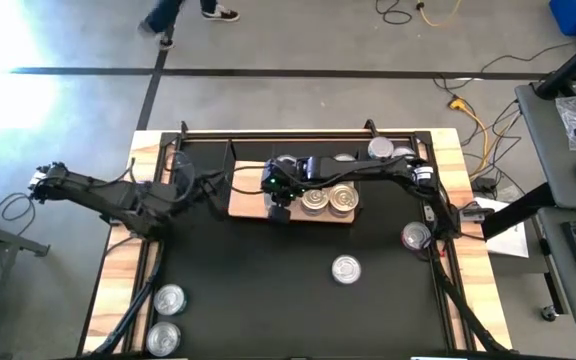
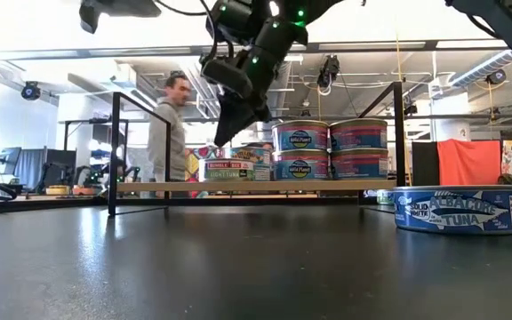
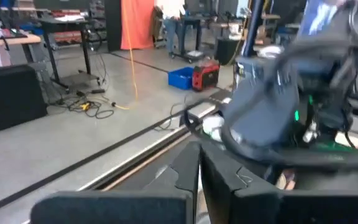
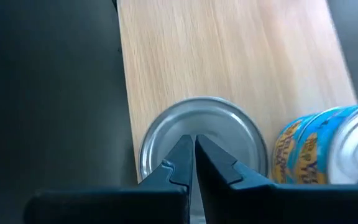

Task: Stack canned seafood by type on shelf
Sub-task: Put the bottom right green and white tuna can on the shelf

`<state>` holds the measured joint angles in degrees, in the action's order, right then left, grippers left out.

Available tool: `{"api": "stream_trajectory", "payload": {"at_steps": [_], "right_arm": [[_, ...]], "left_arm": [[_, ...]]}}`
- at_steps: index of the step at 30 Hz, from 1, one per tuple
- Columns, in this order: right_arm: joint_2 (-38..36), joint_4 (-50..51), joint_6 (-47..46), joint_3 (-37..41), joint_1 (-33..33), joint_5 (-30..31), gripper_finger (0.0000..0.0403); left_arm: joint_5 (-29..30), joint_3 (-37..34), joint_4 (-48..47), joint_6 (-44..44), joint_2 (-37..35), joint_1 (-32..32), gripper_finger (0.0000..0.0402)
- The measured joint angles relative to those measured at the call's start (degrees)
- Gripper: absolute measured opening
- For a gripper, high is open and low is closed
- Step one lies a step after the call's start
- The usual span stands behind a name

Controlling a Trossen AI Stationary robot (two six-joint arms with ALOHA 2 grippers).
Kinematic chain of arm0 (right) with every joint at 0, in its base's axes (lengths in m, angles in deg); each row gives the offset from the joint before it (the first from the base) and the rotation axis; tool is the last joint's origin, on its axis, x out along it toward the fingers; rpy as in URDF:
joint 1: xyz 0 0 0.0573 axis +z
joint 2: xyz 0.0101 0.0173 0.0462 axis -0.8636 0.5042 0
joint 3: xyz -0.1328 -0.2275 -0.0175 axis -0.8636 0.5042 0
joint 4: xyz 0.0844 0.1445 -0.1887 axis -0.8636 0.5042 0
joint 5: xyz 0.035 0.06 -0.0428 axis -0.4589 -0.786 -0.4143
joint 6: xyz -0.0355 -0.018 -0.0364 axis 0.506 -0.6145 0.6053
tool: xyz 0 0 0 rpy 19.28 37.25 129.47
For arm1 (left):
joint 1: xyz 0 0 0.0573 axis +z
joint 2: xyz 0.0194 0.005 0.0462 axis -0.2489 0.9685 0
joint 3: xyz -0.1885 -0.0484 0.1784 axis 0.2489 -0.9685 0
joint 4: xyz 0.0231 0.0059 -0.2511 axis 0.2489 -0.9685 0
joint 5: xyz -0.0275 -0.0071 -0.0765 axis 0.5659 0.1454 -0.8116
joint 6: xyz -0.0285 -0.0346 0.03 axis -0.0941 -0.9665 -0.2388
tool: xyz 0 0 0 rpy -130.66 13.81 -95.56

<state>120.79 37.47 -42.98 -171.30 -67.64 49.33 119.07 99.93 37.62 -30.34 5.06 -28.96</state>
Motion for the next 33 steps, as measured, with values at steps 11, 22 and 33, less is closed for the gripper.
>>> {"api": "stream_trajectory", "payload": {"at_steps": [11,22,33], "right_arm": [[2.3,-1.5,-0.3,1.4,0.0,0.0,0.0009],[2.4,2.2,0.4,1.3,0.0,0.5,0.0009],[2.5,4.9,0.6,-1.5,0.0,0.5,0.0012]], "left_arm": [[1.7,0.0,-5.1,0.1,-4.0,0.0,0.0],[1.8,0.0,-8.3,-1.7,-4.2,0.0,0.0],[3.3,0.0,-8.4,0.6,-4.5,0.0,0.0]]}}
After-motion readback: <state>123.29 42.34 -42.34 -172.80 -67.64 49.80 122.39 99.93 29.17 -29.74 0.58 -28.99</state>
